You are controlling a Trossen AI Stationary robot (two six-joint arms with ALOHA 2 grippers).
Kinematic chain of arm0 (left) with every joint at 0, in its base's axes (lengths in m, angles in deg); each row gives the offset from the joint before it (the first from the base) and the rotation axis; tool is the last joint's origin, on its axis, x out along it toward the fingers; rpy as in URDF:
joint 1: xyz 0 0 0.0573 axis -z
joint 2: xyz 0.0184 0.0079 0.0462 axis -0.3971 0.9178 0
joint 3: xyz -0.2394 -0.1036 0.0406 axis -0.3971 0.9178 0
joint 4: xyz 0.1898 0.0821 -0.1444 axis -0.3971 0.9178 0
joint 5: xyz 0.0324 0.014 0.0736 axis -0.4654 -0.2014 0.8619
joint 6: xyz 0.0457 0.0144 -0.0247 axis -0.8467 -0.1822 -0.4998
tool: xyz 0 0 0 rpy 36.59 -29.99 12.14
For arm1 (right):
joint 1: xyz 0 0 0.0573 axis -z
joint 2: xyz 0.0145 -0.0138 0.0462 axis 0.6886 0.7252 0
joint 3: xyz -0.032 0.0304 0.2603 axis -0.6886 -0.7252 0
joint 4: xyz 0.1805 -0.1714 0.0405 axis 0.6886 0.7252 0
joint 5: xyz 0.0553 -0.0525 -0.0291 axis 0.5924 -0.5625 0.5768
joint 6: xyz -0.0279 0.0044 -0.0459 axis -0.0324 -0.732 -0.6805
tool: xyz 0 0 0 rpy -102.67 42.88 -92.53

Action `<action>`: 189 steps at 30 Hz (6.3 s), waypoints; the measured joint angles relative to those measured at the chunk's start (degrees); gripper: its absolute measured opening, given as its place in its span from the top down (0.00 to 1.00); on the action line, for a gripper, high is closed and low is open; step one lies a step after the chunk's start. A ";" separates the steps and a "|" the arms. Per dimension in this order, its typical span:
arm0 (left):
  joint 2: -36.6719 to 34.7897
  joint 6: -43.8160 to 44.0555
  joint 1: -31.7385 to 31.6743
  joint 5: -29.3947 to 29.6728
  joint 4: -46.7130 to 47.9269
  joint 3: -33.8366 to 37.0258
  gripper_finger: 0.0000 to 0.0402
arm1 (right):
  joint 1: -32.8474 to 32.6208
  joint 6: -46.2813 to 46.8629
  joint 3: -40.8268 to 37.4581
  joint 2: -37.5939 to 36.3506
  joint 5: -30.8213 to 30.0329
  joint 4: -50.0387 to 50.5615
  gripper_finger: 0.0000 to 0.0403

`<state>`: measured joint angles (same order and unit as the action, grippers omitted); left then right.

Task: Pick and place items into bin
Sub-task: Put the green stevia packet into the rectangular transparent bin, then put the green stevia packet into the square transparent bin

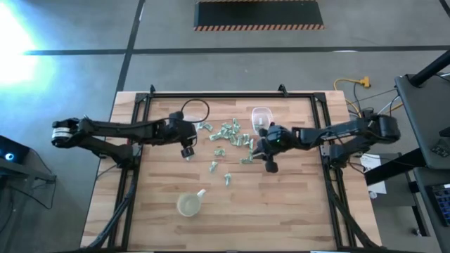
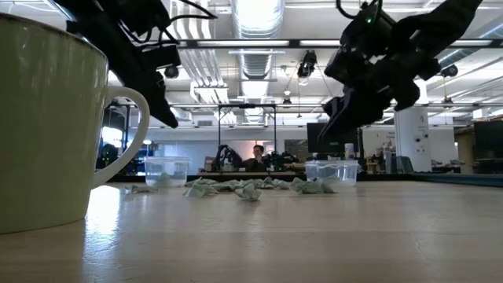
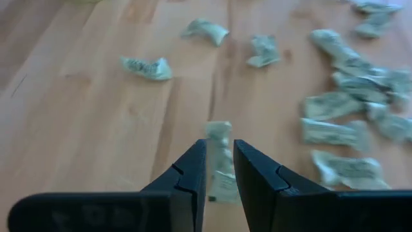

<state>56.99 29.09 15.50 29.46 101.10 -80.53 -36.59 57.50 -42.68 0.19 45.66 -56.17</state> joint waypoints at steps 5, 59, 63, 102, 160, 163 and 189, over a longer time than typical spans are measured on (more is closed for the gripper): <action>0.05 0.00 0.99 -0.01 -0.64 0.13 0.68 | -1.75 -2.31 3.17 5.63 -0.03 -1.18 0.83; -0.11 0.06 1.68 0.00 -1.81 0.20 0.68 | -2.56 -0.61 12.89 19.04 -5.62 5.76 0.98; -0.11 0.06 1.68 0.00 -1.81 0.20 0.68 | -2.96 -1.64 15.02 18.60 -5.62 5.65 0.98; -0.08 1.47 1.92 -0.02 -2.46 0.20 0.68 | 13.03 -0.85 19.29 8.02 -34.04 29.11 0.98; 36.59 -6.49 4.34 -10.03 -22.53 -12.20 0.68 | 7.45 -5.11 4.05 -11.96 -11.96 16.26 0.85; 36.59 -6.17 4.16 -10.01 -22.38 -12.18 0.68 | 7.45 -4.90 4.05 -11.96 -11.96 16.06 0.85; 36.55 -3.02 3.87 -9.86 -22.58 -10.30 0.68 | 7.45 -2.95 4.05 -11.96 -11.93 15.96 0.85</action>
<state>93.54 26.07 19.36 19.60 78.52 -90.83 -29.15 54.55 -38.62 -11.76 33.73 -40.22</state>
